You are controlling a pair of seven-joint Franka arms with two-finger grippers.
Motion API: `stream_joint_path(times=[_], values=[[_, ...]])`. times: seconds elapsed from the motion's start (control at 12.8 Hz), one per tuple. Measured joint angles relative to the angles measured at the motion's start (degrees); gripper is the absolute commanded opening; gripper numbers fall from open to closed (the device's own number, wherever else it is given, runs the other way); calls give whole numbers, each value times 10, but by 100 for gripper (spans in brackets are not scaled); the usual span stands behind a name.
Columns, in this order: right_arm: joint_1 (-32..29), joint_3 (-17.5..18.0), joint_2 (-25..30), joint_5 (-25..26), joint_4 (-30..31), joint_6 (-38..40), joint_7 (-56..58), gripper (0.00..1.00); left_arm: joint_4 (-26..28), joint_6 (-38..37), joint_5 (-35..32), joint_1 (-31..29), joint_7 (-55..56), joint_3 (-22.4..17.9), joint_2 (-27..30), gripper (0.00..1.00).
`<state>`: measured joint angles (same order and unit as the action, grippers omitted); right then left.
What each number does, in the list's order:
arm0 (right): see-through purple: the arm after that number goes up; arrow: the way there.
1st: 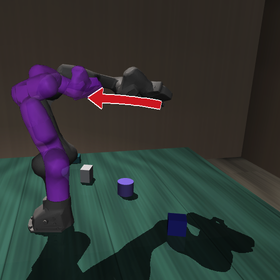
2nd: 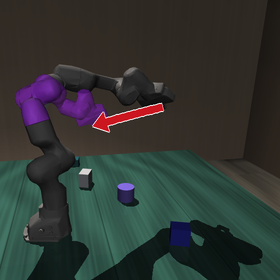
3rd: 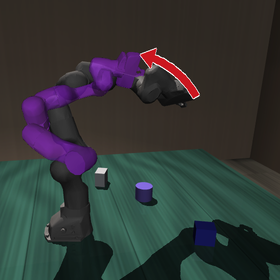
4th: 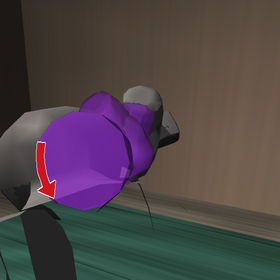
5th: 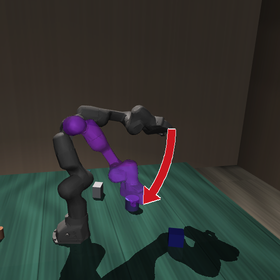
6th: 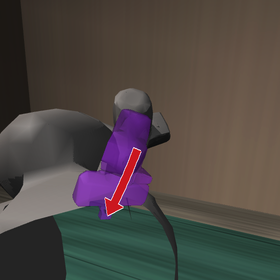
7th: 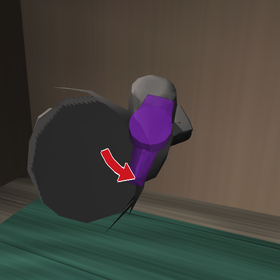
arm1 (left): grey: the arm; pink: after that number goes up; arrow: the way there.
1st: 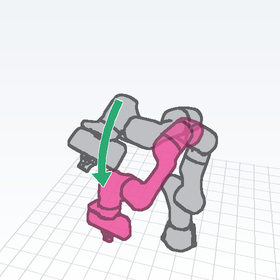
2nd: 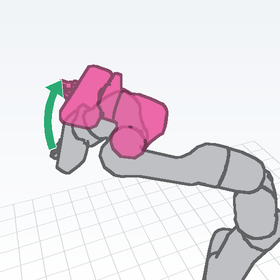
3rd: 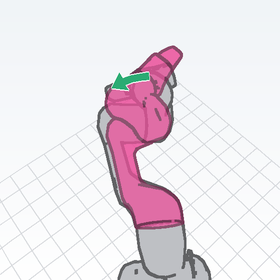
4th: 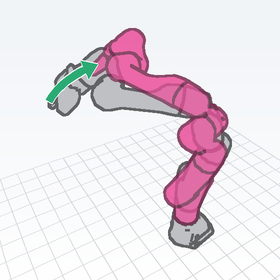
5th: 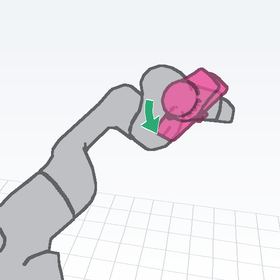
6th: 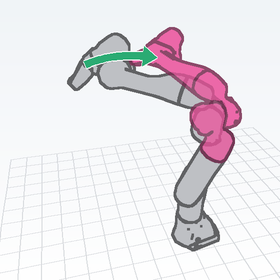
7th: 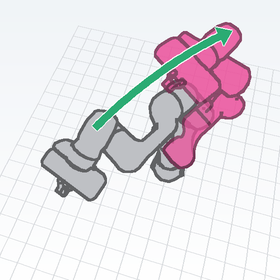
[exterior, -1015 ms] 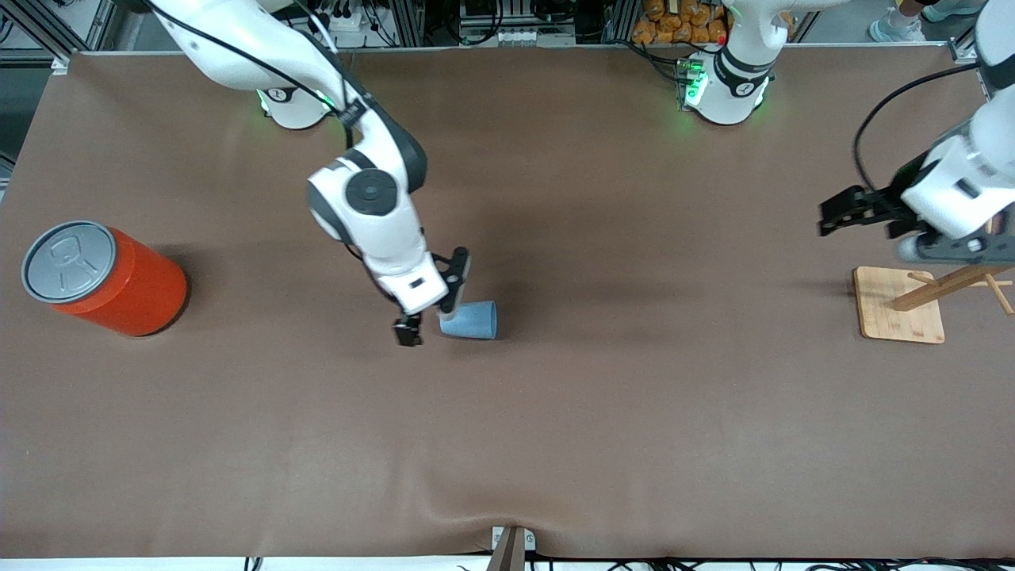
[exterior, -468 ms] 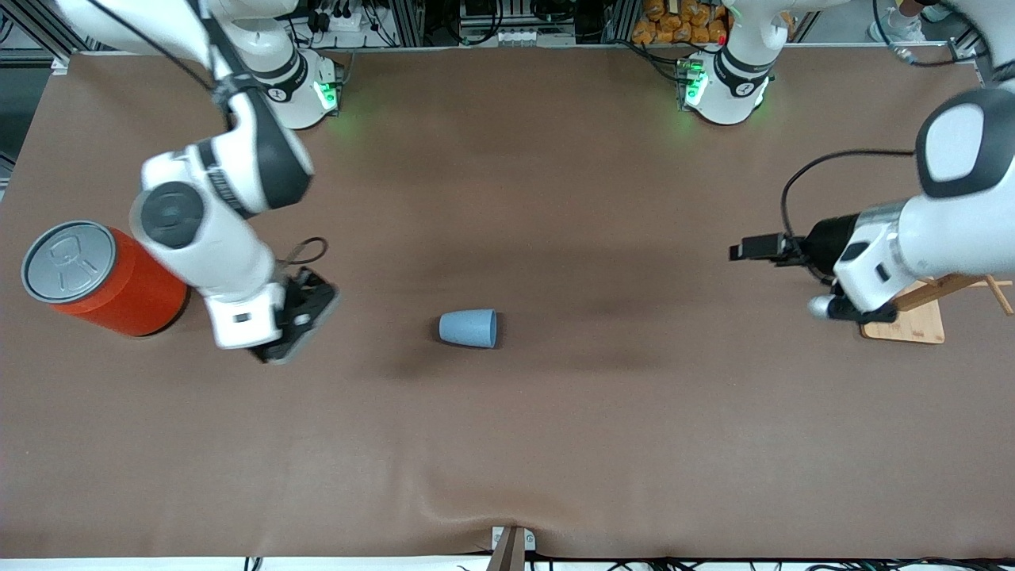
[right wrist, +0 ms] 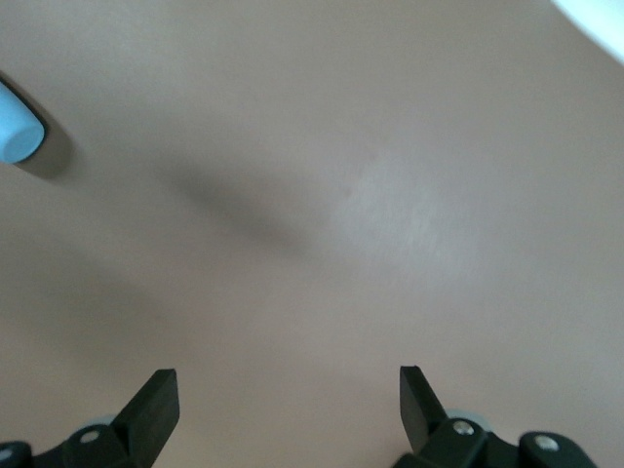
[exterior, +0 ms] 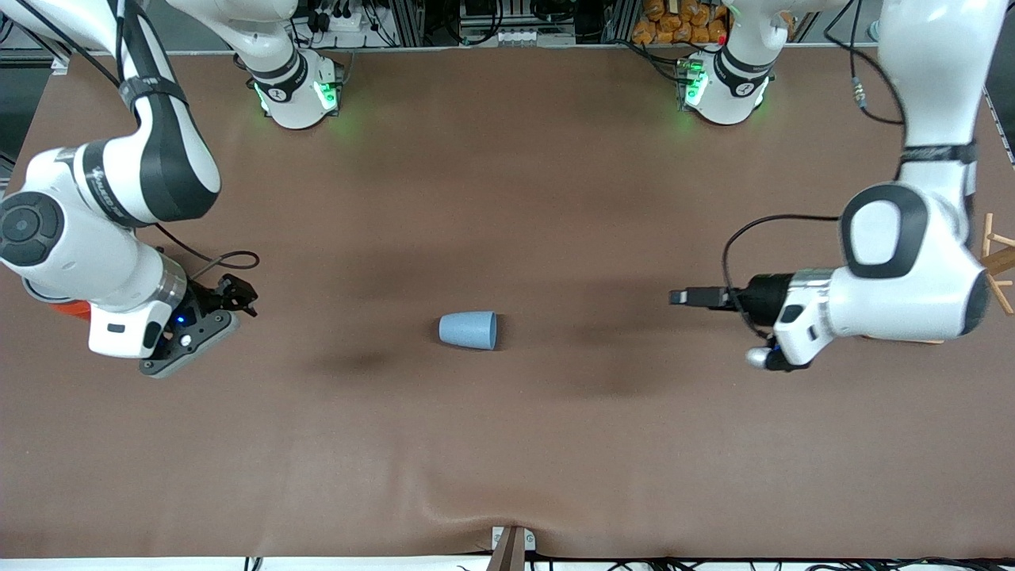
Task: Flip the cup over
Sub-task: 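Move the left gripper to the cup while the right gripper withdraws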
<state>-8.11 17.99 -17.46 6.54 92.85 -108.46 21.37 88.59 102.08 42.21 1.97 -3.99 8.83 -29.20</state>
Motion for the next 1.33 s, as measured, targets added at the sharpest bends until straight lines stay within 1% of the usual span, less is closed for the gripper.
stream_joint_path(times=[0.16, 0.31, 0.47, 0.55, 0.7, 0.86, 1.01, 1.17, 1.33], values=[[-6, 0, 18, 0, 3, 25, -29, 100, 0, 32, 69, 13, -46, 11, -46, 100], [-34, -1, 34, -10, 17, 36, -43, 100, -3, 70, 94, 36, -70, 16, -79, 100], [-59, -1, 40, -20, 22, 69, -89, 100, -12, 91, 124, 58, -84, 16, -95, 100], [-61, -1, 44, -22, 22, 85, -116, 100, -16, 103, 148, 71, -97, 16, -104, 100], [-56, 6, 57, -36, 23, 104, -157, 100, -18, 146, 186, 100, -134, 17, -124, 100], [-39, 12, 71, -43, 23, 107, -190, 100, -22, 180, 210, 125, -178, 17, -149, 100], [-23, 13, 86, -43, 23, 110, -212, 100, -31, 190, 246, 139, -206, 17, -171, 100], [-21, 11, 98, -43, 14, 110, -214, 100, -35, 209, 292, 155, -243, 17, -188, 100], [-26, 8, 99, -43, -9, 111, -214, 100, -53, 227, 312, 173, -262, 17, -210, 100]])
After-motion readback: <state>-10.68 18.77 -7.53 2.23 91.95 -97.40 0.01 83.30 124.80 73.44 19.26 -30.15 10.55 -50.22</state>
